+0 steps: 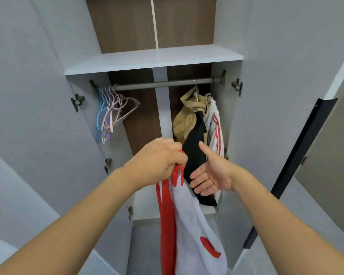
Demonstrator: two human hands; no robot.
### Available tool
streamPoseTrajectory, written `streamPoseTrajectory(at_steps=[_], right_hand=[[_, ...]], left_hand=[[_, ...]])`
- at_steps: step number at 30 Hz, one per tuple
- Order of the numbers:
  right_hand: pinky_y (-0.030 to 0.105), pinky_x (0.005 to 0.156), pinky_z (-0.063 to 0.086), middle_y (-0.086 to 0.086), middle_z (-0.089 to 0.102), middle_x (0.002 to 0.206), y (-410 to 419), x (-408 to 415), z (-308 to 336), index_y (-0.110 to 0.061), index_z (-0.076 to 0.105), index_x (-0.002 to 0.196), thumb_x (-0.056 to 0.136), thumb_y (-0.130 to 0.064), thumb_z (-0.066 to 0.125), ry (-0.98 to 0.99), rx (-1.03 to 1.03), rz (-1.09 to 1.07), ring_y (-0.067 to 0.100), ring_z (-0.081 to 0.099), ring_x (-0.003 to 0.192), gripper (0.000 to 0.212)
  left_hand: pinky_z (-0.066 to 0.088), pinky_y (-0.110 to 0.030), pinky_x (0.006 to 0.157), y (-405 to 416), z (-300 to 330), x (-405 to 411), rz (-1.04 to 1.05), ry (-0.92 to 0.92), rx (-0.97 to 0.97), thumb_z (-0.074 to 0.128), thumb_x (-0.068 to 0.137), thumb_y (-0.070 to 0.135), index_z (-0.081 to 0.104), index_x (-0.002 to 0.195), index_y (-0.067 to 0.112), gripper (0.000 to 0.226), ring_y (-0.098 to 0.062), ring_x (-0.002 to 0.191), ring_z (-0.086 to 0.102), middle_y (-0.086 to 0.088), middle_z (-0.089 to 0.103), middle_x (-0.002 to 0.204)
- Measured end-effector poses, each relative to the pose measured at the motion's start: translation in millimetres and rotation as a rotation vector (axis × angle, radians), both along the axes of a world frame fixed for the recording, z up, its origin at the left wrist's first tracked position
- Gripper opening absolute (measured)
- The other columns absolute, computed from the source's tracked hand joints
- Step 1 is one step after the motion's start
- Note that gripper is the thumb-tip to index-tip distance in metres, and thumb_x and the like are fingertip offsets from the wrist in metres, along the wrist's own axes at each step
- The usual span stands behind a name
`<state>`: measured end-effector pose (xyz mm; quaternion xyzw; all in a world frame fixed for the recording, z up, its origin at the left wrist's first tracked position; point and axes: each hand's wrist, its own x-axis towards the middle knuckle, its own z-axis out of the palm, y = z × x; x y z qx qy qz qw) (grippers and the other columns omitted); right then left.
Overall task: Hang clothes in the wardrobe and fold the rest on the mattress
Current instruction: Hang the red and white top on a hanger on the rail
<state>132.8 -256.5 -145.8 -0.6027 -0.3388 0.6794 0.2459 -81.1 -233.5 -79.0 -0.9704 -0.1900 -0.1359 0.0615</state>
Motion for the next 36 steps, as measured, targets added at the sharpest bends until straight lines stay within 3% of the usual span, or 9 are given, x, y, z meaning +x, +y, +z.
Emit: streamPoseTrajectory(at_steps=[5,9,15,17,22,24,28,31,36], right_hand=[[0.034,0.068,0.060,0.015,0.075,0.092,62,-5,3,0.000,0.068,0.113,0.069,-0.083,0.057,-0.142,0.009,0.142,0.028,0.074,0.081,0.095],[0.036,0.071,0.062,0.012,0.076,0.082,105,-12,-4,-0.003,0.071,0.106,0.092,-0.027,0.065,-0.266,0.069,0.169,0.023,0.075,0.071,0.028],[0.038,0.052,0.059,0.016,0.068,0.068,171,-26,-28,0.002,0.063,0.089,0.096,0.004,0.041,-0.158,0.175,-0.381,0.029,0.068,0.064,0.023],[0.037,0.052,0.056,0.014,0.064,0.076,192,-33,-35,-0.002,0.060,0.095,0.096,0.004,0.032,0.028,0.132,-0.613,0.028,0.062,0.069,0.029],[0.050,0.099,0.048,0.023,0.061,0.125,239,-60,-30,0.003,0.058,0.127,0.100,-0.004,0.030,0.222,0.099,-0.838,0.038,0.061,0.115,0.040],[0.047,0.093,0.054,0.023,0.067,0.115,256,-70,-20,0.001,0.063,0.119,0.100,-0.010,0.037,0.197,0.128,-0.861,0.036,0.066,0.107,0.034],[0.022,0.038,0.049,0.006,0.063,0.050,292,-82,-5,-0.008,0.062,0.078,0.097,-0.017,0.053,0.144,0.214,-0.737,0.017,0.061,0.038,0.023],[0.023,0.038,0.050,0.008,0.068,0.055,316,-91,7,-0.004,0.065,0.082,0.097,-0.020,0.057,0.093,0.243,-0.658,0.019,0.065,0.044,0.023],[0.028,0.055,0.053,0.011,0.073,0.078,353,-88,12,-0.006,0.068,0.085,0.094,-0.033,0.061,0.006,0.224,-0.653,0.026,0.069,0.064,0.030]], left_hand=[[0.027,-0.027,0.064,23,-7,5,-0.026,-0.044,0.211,0.044,0.079,0.010,0.066,0.070,0.023,0.027,-0.011,0.070,0.032,0.005,0.053,0.075],[0.025,-0.027,0.060,49,-25,-8,0.057,-0.103,0.238,0.049,0.074,0.003,0.065,0.068,0.020,0.024,-0.014,0.066,0.028,0.000,0.048,0.069],[0.040,-0.023,0.053,95,-68,-38,0.198,-0.107,0.037,0.045,0.073,0.015,0.073,0.078,0.021,0.028,-0.024,0.055,0.053,0.001,0.055,0.063],[0.047,-0.030,0.054,108,-86,-46,0.265,-0.050,-0.054,0.042,0.077,0.021,0.069,0.076,0.021,0.027,-0.023,0.062,0.058,0.002,0.059,0.064],[0.045,-0.030,0.054,165,-89,-61,0.296,-0.075,-0.171,0.037,0.074,0.027,0.056,0.067,0.018,0.022,-0.020,0.060,0.055,0.001,0.059,0.063],[0.047,-0.026,0.062,193,-84,-64,0.327,-0.095,-0.217,0.034,0.074,0.030,0.070,0.080,0.025,0.037,-0.012,0.071,0.063,0.009,0.070,0.077],[0.045,-0.031,0.079,257,-80,-82,0.348,-0.250,-0.412,0.041,0.076,0.030,0.078,0.080,0.028,0.037,-0.011,0.079,0.061,0.011,0.070,0.083],[0.047,-0.037,0.089,339,-78,-102,0.687,-0.449,-0.394,0.054,0.084,0.019,0.078,0.095,0.018,0.026,-0.025,0.094,0.060,-0.004,0.063,0.098],[0.043,-0.046,0.096,451,-80,-117,1.240,-0.247,-0.201,0.060,0.089,0.030,0.052,0.128,0.008,0.046,-0.038,0.119,0.048,-0.019,0.050,0.128]])
